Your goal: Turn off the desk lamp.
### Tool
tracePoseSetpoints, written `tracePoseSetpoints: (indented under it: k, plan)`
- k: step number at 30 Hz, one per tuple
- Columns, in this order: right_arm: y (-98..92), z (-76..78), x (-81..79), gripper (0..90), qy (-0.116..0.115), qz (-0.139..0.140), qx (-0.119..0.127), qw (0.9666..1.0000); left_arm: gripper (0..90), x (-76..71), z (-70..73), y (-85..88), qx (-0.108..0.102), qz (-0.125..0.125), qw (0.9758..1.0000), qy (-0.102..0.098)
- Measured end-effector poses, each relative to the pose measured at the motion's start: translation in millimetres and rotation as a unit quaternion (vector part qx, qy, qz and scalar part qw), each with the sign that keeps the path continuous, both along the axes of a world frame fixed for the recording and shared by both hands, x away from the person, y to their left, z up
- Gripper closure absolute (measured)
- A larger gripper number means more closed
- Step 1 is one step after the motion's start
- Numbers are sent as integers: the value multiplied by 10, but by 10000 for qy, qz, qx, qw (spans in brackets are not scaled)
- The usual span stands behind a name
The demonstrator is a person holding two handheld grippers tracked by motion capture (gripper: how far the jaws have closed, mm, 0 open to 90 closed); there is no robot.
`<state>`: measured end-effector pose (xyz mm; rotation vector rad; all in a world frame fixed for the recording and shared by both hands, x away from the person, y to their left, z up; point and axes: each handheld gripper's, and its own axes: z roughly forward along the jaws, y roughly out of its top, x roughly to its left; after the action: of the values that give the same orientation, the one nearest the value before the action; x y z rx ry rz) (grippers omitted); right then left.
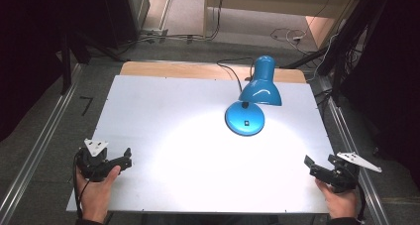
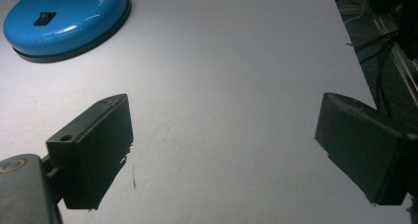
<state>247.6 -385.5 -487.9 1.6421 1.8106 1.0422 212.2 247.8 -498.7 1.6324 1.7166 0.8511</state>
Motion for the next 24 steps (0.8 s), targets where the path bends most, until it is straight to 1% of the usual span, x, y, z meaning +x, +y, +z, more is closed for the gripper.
tracePoseSetpoints:
  k: [2, 4, 7, 9, 12, 17, 18, 24]
  plan:
    - [-2, -1, 0, 61, -6, -7, 19, 10000, 3, -7, -7, -7, 19, -74, 10000, 39]
    - [-6, -1, -1, 61, -4, -12, 43, 10000, 3, -8, -5, -10, 28, -50, 10000, 26]
    - [1, 4, 0, 61, -12, 7, 37, 10000, 3, -8, -2, -17, -25, -58, 10000, -11]
    - [10, 13, 3, 62, -41, 3, 26, 10000, 3, -13, -8, -24, -7, -100, 9999, 9]
    - [20, 18, 0, 62, -43, 4, 12, 10000, 3, -15, -13, -17, -58, -133, 9999, 19]
    - [42, 19, 0, 62, -50, 37, -37, 10000, 3, -35, -4, 2, -119, -88, 9999, -27]
    - [40, 12, 4, 61, -17, 47, -53, 10000, 3, -38, -3, 5, -122, -87, 9999, -23]
    - [41, 10, 12, 62, -13, 57, -24, 10000, 3, -35, -6, 0, -150, -102, 9998, -30]
